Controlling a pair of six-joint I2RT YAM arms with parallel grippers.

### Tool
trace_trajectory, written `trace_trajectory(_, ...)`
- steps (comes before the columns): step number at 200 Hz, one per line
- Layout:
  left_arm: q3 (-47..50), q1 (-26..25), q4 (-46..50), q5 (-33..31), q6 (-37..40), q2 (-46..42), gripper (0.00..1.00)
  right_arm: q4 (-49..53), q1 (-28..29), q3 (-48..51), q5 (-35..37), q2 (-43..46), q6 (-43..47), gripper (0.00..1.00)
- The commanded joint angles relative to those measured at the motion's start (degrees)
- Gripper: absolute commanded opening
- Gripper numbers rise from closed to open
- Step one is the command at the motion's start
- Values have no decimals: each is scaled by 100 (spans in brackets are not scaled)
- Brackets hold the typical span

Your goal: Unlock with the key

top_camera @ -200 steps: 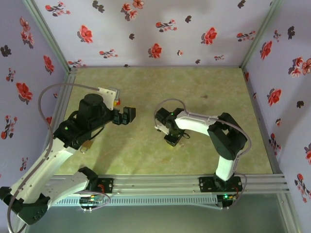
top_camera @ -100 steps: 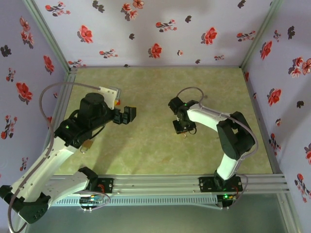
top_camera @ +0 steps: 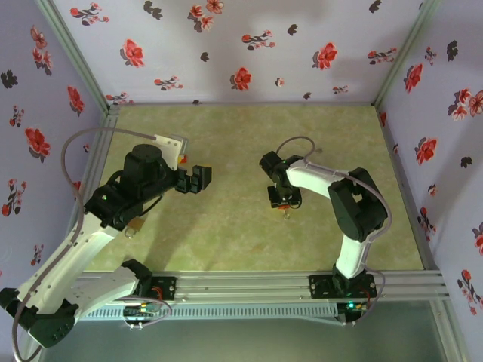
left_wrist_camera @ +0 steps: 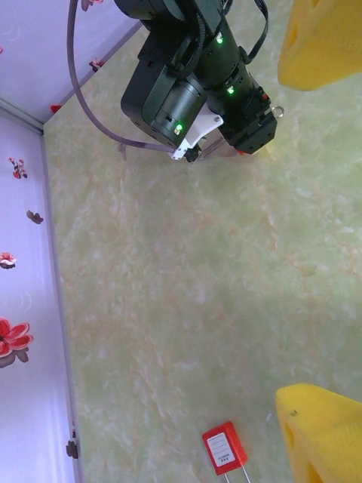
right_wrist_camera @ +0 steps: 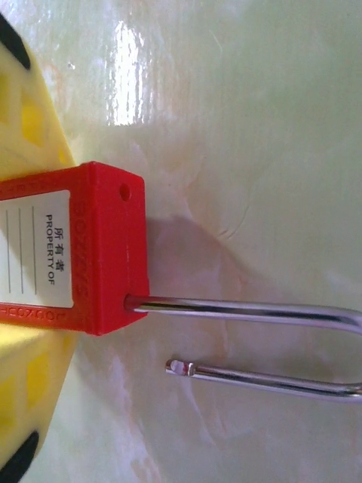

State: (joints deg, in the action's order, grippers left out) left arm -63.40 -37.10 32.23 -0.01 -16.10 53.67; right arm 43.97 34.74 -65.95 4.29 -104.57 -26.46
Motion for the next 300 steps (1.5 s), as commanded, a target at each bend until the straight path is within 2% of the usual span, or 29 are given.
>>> trace_trajectory(1,-208,44,126,-87,108,-68,100,155,-42,-133,-86,-78,-206,51)
trace_trajectory(28,-215,45,122,-86,74,-74,100,235,-55,-194,-157,-7,-336,59)
trace_trajectory(87,-273,45,109,-85,46,-82,100,819,-133,-611,-235,437,-547,64)
trace_trajectory(134,-269,43,-186,-61,-59,-20,100,1395,-432,-961,-380,1355,-651,68)
trace_trajectory(183,-289,45,-546,302,-227,392,100,1919,-1297,-1075,-421,2329,-594,70)
trace_trajectory(223,-246,41,-941,580,-236,645,100,2302,-2170,-1023,-443,2588,-144,70)
trace_trajectory(274,-271,31,-1059,737,-262,890,100,2388,-3122,-392,-643,3144,-101,70)
trace_trajectory(300,-244,36,-1137,804,-298,956,100,2237,-3838,115,-808,3303,-70,68)
